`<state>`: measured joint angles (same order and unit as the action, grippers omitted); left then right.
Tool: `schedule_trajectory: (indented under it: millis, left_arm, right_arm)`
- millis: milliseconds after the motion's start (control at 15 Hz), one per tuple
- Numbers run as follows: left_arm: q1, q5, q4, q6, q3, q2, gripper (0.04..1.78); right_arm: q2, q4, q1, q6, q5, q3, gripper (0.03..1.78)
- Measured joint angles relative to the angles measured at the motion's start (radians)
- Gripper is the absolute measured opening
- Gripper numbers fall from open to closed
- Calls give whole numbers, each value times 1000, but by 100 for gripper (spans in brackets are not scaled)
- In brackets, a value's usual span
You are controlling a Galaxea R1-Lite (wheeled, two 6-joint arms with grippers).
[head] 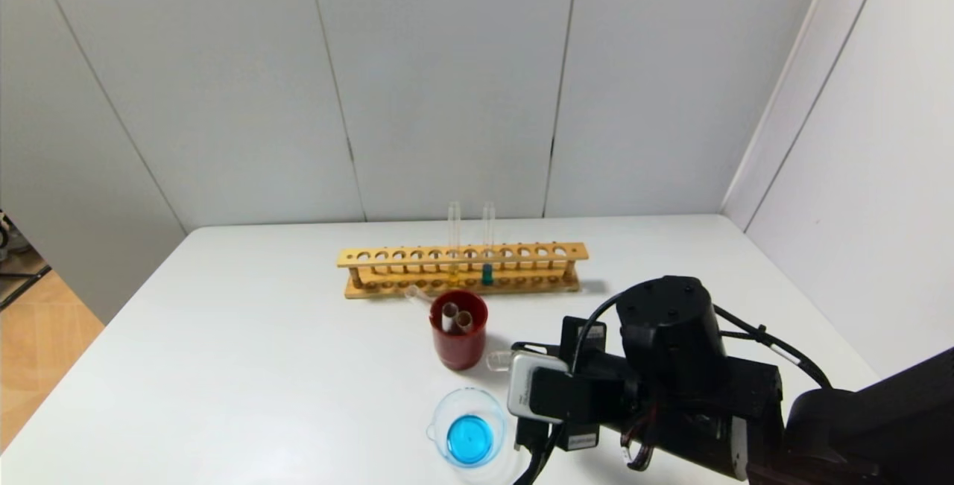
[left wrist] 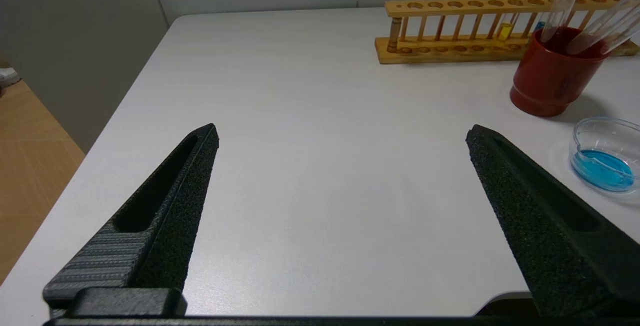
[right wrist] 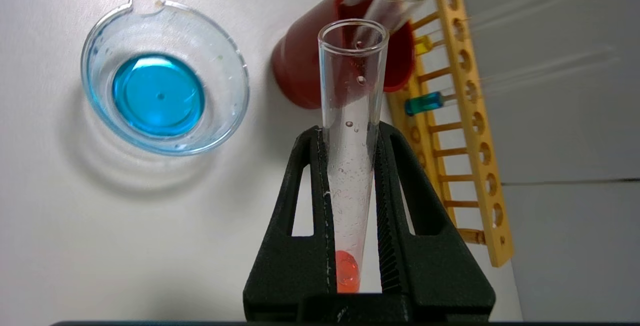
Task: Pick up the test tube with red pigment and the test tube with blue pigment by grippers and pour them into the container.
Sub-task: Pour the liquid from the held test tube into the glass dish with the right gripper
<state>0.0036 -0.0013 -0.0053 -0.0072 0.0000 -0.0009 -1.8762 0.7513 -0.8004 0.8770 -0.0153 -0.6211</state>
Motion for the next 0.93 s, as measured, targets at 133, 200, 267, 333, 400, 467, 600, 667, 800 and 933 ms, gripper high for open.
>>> schedule_trajectory:
  millis: [133, 200, 267, 333, 400, 467, 600, 667, 800, 933]
  left_arm:
    - [0, 0, 0, 0, 0, 0, 175]
    - [0, 0, 0, 0, 0, 0, 175]
    - [0, 0, 0, 0, 0, 0, 175]
    - [0, 0, 0, 0, 0, 0, 175]
    - [0, 0, 0, 1, 0, 0, 175]
    - [0, 0, 0, 0, 0, 0, 175]
    - [0, -1, 0, 0, 0, 0, 175]
    - [-1, -1, 0, 0, 0, 0, 175]
    - [0, 0, 0, 0, 0, 0, 175]
    - [0, 0, 0, 0, 0, 0, 175]
  right_arm:
    - [-12, -86, -3, 48, 1, -38, 32]
    - [-18, -107, -4, 73, 3, -53, 32]
    - [-23, -121, -7, 93, 4, -68, 32]
    - [-31, -137, -10, 110, 6, -84, 32]
    - [-41, -146, -14, 124, 7, -101, 32]
    - [-53, -150, -17, 138, 7, -116, 32]
    - [-80, -142, -30, 152, 9, -137, 32]
    - [-91, -143, -36, 153, 10, -141, 32]
    - [-105, -145, -47, 164, 25, -144, 32]
    - [-109, -146, -49, 219, 67, -143, 32]
